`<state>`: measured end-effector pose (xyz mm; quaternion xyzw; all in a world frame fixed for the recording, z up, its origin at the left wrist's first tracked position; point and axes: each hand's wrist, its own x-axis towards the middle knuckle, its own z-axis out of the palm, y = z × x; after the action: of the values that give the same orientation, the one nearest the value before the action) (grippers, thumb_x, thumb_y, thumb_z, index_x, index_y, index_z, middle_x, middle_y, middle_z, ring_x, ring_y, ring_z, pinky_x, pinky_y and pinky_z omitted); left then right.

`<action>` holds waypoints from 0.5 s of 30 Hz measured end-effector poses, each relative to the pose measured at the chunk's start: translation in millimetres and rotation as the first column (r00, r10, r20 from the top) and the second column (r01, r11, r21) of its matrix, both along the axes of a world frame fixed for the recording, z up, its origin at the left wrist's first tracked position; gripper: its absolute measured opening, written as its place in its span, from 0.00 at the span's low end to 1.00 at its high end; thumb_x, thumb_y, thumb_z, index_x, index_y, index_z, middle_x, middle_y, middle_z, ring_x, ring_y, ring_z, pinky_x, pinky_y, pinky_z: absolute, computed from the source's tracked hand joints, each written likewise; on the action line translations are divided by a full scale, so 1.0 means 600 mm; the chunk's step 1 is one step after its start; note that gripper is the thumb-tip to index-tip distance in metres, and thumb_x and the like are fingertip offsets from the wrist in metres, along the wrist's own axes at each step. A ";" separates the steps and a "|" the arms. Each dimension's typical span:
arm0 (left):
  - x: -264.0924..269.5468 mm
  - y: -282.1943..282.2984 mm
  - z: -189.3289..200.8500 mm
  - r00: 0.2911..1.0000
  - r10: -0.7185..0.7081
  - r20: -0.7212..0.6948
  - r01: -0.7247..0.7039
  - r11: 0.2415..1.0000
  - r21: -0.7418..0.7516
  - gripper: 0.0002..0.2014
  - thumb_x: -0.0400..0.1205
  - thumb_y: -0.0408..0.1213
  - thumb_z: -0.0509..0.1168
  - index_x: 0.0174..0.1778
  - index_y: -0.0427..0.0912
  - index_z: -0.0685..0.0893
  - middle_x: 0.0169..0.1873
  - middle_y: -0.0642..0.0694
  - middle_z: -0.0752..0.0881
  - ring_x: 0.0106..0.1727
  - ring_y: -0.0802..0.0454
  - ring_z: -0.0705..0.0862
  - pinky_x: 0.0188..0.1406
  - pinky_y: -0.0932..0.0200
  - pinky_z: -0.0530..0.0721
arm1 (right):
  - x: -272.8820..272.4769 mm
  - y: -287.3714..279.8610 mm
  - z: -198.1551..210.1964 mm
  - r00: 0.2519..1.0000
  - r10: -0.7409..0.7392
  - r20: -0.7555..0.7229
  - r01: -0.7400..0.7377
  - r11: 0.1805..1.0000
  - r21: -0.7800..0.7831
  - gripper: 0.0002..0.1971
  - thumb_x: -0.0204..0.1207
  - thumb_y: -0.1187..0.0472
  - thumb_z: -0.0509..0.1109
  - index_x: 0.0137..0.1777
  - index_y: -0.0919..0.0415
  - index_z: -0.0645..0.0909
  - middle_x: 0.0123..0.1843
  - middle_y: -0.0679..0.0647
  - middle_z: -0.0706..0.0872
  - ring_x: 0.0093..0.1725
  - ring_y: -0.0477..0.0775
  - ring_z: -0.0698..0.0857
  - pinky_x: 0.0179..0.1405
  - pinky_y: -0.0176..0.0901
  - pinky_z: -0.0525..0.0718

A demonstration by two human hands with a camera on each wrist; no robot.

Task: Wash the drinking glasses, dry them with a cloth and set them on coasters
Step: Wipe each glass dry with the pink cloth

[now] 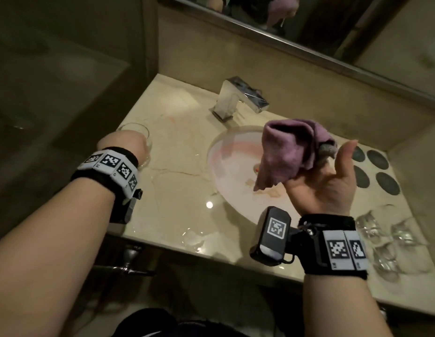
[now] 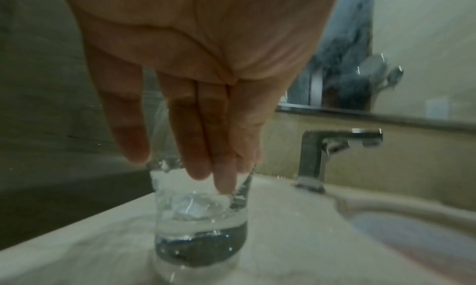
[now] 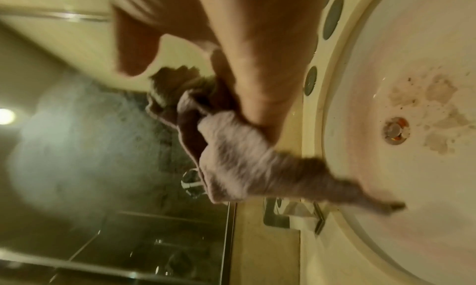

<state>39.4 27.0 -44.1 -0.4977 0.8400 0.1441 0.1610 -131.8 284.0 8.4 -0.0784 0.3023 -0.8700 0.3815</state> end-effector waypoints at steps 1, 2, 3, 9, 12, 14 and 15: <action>0.004 0.007 0.008 0.998 0.005 -0.067 -0.006 1.000 -0.006 0.13 0.82 0.46 0.59 0.51 0.43 0.85 0.49 0.40 0.84 0.51 0.39 0.82 0.54 0.46 0.82 | -0.004 0.006 0.001 1.000 0.020 -0.017 -0.020 0.999 -0.029 0.21 0.67 0.48 0.72 0.54 0.61 0.87 0.63 0.60 0.85 0.69 0.60 0.80 0.75 0.64 0.66; 0.007 0.015 0.015 0.987 0.015 -0.158 -0.017 1.000 -0.011 0.12 0.82 0.46 0.60 0.49 0.43 0.85 0.48 0.41 0.84 0.51 0.40 0.81 0.53 0.46 0.81 | -0.007 0.011 0.001 0.997 0.040 -0.060 -0.043 0.998 -0.044 0.19 0.67 0.54 0.74 0.57 0.62 0.86 0.62 0.59 0.85 0.68 0.59 0.80 0.75 0.60 0.67; 0.011 0.025 0.023 0.965 0.030 -0.260 -0.033 0.999 -0.009 0.10 0.82 0.45 0.61 0.47 0.44 0.85 0.46 0.43 0.85 0.50 0.42 0.82 0.53 0.47 0.81 | -0.009 0.016 0.000 0.992 0.048 -0.118 -0.051 0.998 -0.024 0.17 0.67 0.60 0.73 0.57 0.62 0.85 0.59 0.58 0.86 0.65 0.56 0.82 0.75 0.56 0.67; -0.021 0.088 0.030 0.433 0.541 -0.721 -0.010 0.803 0.596 0.04 0.80 0.39 0.67 0.47 0.45 0.86 0.43 0.51 0.90 0.48 0.55 0.87 0.52 0.52 0.84 | -0.016 0.041 0.004 0.973 -0.230 -0.026 0.231 0.966 0.114 0.28 0.70 0.52 0.70 0.69 0.62 0.76 0.62 0.61 0.85 0.63 0.61 0.83 0.59 0.61 0.82; -0.061 0.135 0.013 0.164 0.893 -0.419 0.181 0.390 0.903 0.03 0.81 0.36 0.65 0.46 0.44 0.85 0.38 0.50 0.90 0.41 0.56 0.87 0.44 0.49 0.86 | -0.026 0.064 0.001 0.956 -0.293 -0.023 0.291 0.937 0.191 0.32 0.71 0.42 0.65 0.72 0.57 0.73 0.67 0.58 0.83 0.65 0.59 0.83 0.68 0.60 0.76; -0.089 0.171 0.001 0.102 0.979 -0.174 0.289 0.138 0.947 0.05 0.82 0.36 0.63 0.43 0.44 0.85 0.32 0.51 0.89 0.39 0.57 0.86 0.42 0.49 0.85 | -0.038 0.084 0.002 0.957 -0.287 -0.051 0.290 0.922 0.257 0.29 0.78 0.41 0.58 0.73 0.58 0.73 0.67 0.57 0.83 0.65 0.56 0.83 0.68 0.54 0.76; -0.101 0.189 -0.004 0.096 0.993 -0.071 0.329 0.036 0.944 0.07 0.82 0.36 0.63 0.41 0.43 0.86 0.31 0.52 0.88 0.38 0.57 0.86 0.44 0.50 0.86 | -0.044 0.094 0.003 0.957 -0.280 -0.072 0.289 0.912 0.292 0.29 0.79 0.41 0.58 0.74 0.60 0.72 0.68 0.58 0.82 0.66 0.56 0.82 0.68 0.53 0.77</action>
<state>-21.5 140.3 -46.3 -0.3580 0.1998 0.8979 -0.1601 -158.4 340.5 10.5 0.0125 0.4443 -0.8591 0.2539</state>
